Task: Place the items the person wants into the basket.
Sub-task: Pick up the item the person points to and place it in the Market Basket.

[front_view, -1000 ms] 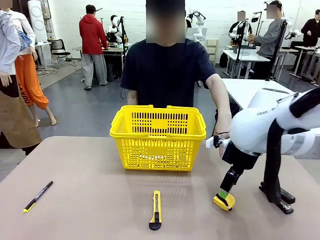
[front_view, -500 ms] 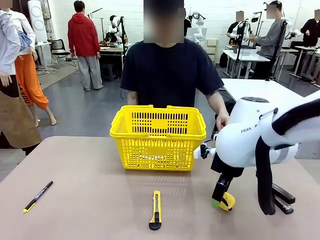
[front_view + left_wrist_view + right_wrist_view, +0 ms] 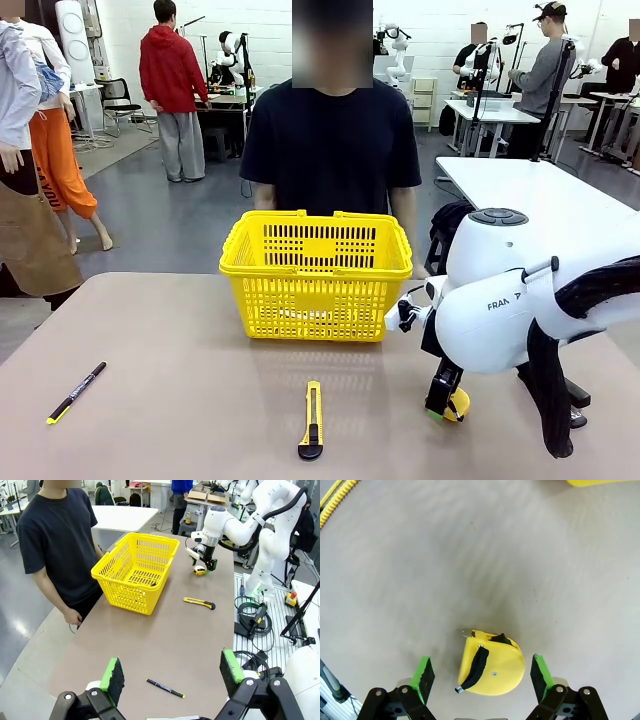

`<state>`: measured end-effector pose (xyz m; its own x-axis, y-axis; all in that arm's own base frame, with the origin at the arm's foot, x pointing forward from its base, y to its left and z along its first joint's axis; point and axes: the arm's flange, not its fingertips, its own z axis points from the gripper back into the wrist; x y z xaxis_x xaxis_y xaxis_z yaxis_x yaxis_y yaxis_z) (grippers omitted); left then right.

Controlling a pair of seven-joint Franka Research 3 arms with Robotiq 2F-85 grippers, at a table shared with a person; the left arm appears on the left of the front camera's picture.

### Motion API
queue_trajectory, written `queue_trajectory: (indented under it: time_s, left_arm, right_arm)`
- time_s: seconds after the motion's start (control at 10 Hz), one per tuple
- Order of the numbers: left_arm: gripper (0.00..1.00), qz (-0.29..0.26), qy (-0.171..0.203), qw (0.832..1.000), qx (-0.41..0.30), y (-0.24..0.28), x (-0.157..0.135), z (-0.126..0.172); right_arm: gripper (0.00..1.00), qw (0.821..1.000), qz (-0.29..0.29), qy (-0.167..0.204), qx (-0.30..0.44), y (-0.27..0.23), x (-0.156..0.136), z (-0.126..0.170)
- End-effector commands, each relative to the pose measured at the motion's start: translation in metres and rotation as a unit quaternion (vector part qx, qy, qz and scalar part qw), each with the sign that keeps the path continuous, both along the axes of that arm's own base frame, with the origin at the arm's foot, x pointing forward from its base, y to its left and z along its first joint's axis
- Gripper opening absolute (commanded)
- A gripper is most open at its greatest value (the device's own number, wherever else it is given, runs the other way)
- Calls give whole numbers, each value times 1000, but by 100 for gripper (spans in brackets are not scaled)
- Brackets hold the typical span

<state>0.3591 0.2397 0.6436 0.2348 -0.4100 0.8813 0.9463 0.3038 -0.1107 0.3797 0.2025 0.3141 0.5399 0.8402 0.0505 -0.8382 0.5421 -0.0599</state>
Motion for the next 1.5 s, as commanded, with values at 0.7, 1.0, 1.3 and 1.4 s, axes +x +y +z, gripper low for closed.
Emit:
queue_trajectory:
  time_s: [0.7,1.0,1.3,1.4]
  left_arm:
    - [100,-1,-3,1000,-4,1,-2,1]
    - [100,-1,-3,1000,-4,1,-2,1]
    - [100,-1,-3,1000,-4,1,-2,1]
    - [100,-1,-3,1000,-4,1,-2,1]
  right_arm:
    - [0,1000,10,-21,-11,0,5,-10]
    - [0,1000,22,-9,-5,-1,5,-10]
    - [5,999,21,-15,-21,-1,-1,10]
    - [5,999,22,-19,-28,0,-12,47]
